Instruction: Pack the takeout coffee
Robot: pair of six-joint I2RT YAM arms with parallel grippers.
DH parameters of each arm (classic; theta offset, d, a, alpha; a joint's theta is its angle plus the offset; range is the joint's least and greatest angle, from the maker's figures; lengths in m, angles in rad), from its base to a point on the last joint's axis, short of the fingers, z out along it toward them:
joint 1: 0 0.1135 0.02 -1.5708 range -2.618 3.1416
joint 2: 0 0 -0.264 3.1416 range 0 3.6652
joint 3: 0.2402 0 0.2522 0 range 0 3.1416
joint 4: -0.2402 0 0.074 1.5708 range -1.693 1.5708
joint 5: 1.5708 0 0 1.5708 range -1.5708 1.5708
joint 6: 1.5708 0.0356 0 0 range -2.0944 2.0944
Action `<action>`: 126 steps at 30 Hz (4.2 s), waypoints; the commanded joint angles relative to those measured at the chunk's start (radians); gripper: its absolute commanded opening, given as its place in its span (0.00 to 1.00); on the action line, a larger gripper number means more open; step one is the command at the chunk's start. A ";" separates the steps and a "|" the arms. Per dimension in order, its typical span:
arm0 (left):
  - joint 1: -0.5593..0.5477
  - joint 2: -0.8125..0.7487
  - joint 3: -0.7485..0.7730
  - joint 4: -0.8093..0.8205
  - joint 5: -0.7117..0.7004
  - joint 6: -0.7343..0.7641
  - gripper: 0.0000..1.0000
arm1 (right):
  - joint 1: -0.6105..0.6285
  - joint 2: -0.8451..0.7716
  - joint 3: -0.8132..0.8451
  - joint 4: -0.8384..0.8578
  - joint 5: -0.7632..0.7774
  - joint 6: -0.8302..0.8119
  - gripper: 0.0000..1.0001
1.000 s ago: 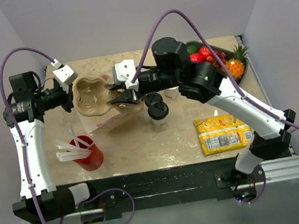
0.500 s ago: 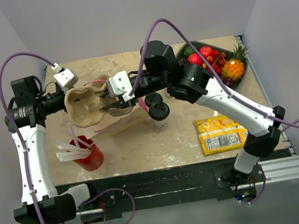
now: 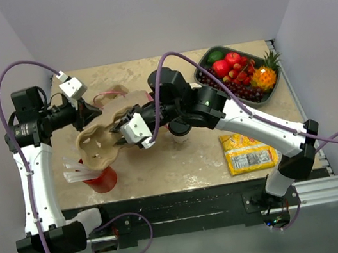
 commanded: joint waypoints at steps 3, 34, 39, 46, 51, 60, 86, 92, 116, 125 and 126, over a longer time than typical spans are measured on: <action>-0.005 -0.002 0.045 -0.033 0.045 0.025 0.00 | 0.003 -0.038 -0.016 0.066 -0.013 -0.033 0.00; -0.005 -0.033 0.008 -0.114 0.048 0.058 0.00 | 0.028 -0.115 -0.201 0.365 0.129 0.084 0.00; -0.005 -0.033 0.007 -0.142 0.056 0.077 0.00 | 0.028 -0.124 -0.264 0.377 0.151 0.036 0.00; -0.005 -0.038 0.002 -0.134 0.045 0.068 0.00 | 0.030 -0.127 -0.281 0.337 0.189 -0.019 0.00; -0.006 -0.045 0.014 -0.105 0.033 0.039 0.00 | 0.031 -0.138 -0.280 0.216 0.184 -0.077 0.00; -0.006 -0.116 -0.050 -0.060 0.057 -0.020 0.00 | 0.046 -0.110 -0.257 0.044 0.259 -0.119 0.00; -0.005 -0.222 -0.208 0.018 0.035 -0.152 0.00 | 0.200 0.028 -0.023 -0.266 0.669 -0.019 0.00; -0.005 -0.220 -0.222 0.029 0.015 -0.156 0.00 | 0.200 -0.012 -0.055 -0.276 0.698 0.041 0.00; -0.005 -0.217 -0.219 -0.023 0.140 -0.146 0.00 | 0.200 0.045 -0.026 -0.306 0.787 0.032 0.00; -0.006 -0.173 -0.217 -0.030 0.153 -0.199 0.00 | 0.200 0.057 -0.026 -0.252 0.749 -0.080 0.00; -0.006 -0.170 -0.216 -0.030 0.154 -0.199 0.00 | 0.200 0.053 -0.028 -0.247 0.741 -0.091 0.00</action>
